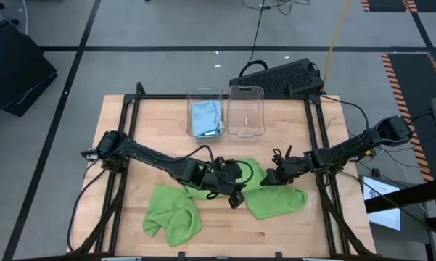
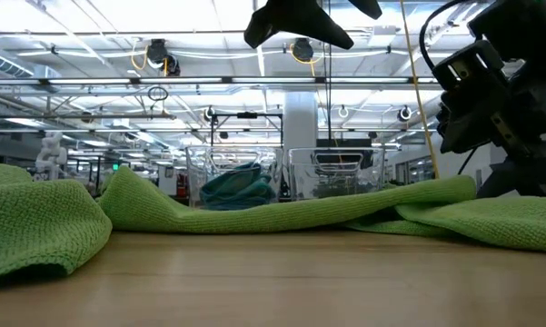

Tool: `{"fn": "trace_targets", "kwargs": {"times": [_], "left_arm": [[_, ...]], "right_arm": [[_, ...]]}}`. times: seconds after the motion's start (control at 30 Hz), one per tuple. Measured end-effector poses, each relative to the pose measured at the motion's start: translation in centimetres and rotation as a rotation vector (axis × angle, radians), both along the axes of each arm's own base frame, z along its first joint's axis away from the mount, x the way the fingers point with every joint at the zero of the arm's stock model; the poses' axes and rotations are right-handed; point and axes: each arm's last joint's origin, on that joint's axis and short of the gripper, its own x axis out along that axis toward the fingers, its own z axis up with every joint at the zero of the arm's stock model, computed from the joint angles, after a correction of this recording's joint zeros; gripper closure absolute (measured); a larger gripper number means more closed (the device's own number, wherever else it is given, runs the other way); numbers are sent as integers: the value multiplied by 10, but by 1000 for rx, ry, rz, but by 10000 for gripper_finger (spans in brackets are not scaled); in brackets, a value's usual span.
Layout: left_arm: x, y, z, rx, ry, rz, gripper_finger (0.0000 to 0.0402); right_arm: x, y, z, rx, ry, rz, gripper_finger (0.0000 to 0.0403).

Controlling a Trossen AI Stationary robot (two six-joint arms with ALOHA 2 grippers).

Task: Fold microfiber towels
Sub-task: Fold the top left green microfiber towel

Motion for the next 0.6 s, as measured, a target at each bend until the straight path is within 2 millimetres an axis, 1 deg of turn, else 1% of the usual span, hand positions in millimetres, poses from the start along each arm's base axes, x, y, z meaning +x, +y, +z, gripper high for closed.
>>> {"fn": "trace_targets", "kwargs": {"times": [0.1, 0.27, 0.4, 0.6], "left_arm": [[0, 0, 0, 1, 0, 0, 218], [0, 0, 0, 1, 0, 1, 218], [0, 0, 0, 5, -4, 12, 218], [0, 0, 0, 7, -4, 14, 218]], "right_arm": [[0, 0, -2, 1, 11, -4, 134], [3, 1, -10, 13, 54, 5, 135], [13, 3, -11, 32, -20, 8, 135], [20, 5, -17, 52, -40, -2, 136]]}}
